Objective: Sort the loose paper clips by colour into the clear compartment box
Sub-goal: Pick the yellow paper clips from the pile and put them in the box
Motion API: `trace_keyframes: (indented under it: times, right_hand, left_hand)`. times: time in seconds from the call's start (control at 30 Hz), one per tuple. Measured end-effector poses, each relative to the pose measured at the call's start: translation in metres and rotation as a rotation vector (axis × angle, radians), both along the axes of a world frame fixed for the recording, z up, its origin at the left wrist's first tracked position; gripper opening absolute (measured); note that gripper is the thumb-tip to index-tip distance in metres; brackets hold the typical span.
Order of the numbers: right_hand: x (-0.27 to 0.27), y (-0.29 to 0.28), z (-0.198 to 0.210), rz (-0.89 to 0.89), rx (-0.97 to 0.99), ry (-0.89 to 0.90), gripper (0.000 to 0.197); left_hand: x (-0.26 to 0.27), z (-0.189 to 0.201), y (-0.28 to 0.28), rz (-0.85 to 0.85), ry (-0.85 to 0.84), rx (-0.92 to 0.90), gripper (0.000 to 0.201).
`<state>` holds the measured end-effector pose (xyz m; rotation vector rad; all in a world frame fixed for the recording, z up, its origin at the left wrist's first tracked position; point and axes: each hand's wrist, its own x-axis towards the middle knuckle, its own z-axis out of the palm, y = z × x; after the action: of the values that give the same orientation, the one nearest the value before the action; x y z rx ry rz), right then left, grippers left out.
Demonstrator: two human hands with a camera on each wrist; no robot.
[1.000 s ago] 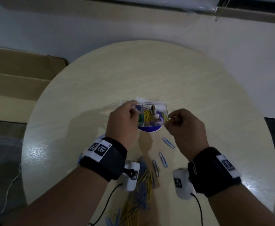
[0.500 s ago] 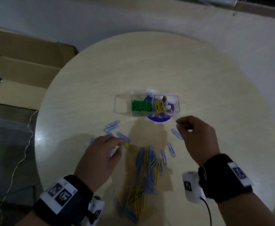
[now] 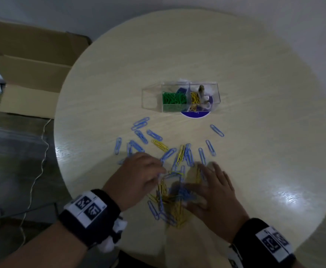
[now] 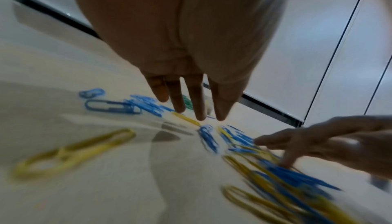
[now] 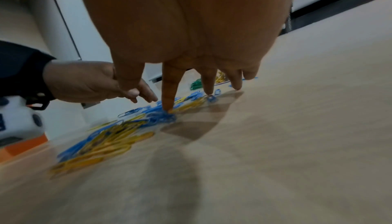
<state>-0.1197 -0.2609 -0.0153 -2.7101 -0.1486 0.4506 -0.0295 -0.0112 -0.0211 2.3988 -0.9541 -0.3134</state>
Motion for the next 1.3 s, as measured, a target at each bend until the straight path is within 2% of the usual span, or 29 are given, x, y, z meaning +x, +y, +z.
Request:
trace_keyframes:
  times: [0.1, 0.17, 0.23, 0.4, 0.5, 0.63, 0.8, 0.97, 1.1, 1.2, 1.3]
  right_hand:
    - [0.011, -0.011, 0.001, -0.067, 0.074, -0.121, 0.042]
    - [0.027, -0.015, 0.001, -0.094, 0.118, -0.232, 0.028]
    - [0.048, -0.015, -0.002, -0.099, 0.141, -0.303, 0.022]
    - [0.096, -0.001, -0.011, -0.007, 0.005, -0.228, 0.037]
    - [0.1, -0.008, -0.013, -0.009, -0.093, -0.195, 0.036]
    - [0.097, -0.02, -0.012, -0.17, -0.165, -0.214, 0.034]
    - [0.098, -0.022, -0.013, -0.241, -0.06, -0.235, 0.042]
    - [0.132, -0.004, -0.008, -0.252, 0.114, -0.227, 0.026]
    - [0.161, 0.006, -0.005, -0.313, 0.004, -0.064, 0.034]
    - [0.165, 0.01, -0.006, -0.268, -0.056, -0.046, 0.019]
    - [0.159, 0.007, -0.007, -0.298, -0.02, -0.064, 0.016]
  left_hand:
    - [0.032, -0.001, -0.005, 0.096, -0.15, 0.047, 0.022]
    - [0.047, -0.004, -0.01, 0.122, -0.19, 0.122, 0.024]
    - [0.054, -0.007, -0.015, 0.116, -0.205, 0.189, 0.023]
    - [0.058, -0.006, -0.02, 0.119, -0.262, 0.325, 0.01]
    - [0.056, -0.007, -0.019, 0.182, -0.221, 0.329, 0.008]
    - [0.052, -0.006, -0.015, 0.261, -0.135, 0.285, 0.01]
    - [0.034, 0.007, -0.002, 0.363, -0.037, 0.201, 0.007]
    - [0.001, 0.022, 0.04, 0.611, 0.121, 0.127, 0.01]
    - [-0.012, 0.02, 0.06, 0.781, 0.175, 0.132, 0.014]
    - [-0.025, 0.014, 0.059, 0.708, 0.135, 0.206, 0.013]
    - [-0.036, 0.01, 0.049, 0.557, 0.11, 0.28, 0.016]
